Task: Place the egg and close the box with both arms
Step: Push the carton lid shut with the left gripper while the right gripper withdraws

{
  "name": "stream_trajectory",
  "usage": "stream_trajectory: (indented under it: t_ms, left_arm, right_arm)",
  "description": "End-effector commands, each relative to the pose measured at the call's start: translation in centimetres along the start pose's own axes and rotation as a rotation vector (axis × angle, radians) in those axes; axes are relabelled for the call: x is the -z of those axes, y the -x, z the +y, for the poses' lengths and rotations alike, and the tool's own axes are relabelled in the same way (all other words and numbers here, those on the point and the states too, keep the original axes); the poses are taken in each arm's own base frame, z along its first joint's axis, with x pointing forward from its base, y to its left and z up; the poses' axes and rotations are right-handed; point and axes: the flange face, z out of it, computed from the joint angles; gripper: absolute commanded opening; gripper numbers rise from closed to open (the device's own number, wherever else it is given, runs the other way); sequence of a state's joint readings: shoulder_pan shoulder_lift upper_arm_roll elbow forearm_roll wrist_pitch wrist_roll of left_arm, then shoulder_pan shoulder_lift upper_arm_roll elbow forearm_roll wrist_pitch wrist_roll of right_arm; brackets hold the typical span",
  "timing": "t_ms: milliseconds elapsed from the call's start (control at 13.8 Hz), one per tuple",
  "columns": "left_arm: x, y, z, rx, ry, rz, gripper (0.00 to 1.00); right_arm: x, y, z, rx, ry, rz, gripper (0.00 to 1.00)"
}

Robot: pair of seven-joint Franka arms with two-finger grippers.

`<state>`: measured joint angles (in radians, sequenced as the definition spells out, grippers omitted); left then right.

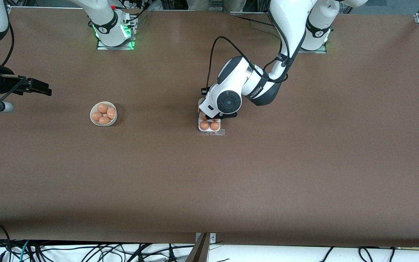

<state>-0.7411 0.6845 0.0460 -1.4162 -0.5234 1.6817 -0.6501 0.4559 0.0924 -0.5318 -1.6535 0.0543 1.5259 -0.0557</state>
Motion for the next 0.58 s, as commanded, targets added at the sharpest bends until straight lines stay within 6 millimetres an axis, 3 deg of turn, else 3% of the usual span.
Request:
stream_trajectory:
  t_ms: [0,218,509]
  left_arm:
    - [0.4,-1.3,0.3,0.012,0.029,0.041,0.05]
    - [0.4,-2.4,0.3,0.014,0.037,0.094,0.05]
    - [3.9,-3.4,0.2,0.008,0.066,0.197,0.06]
  right_arm:
    - [0.0,0.0,0.6,-0.005,-0.010,-0.028,1.00]
    - [-0.2,-0.3,-1.1,0.035,-0.023,-0.028,1.00]
    - [0.0,-0.1,-2.6,0.056,-0.034,-0.025,1.00]
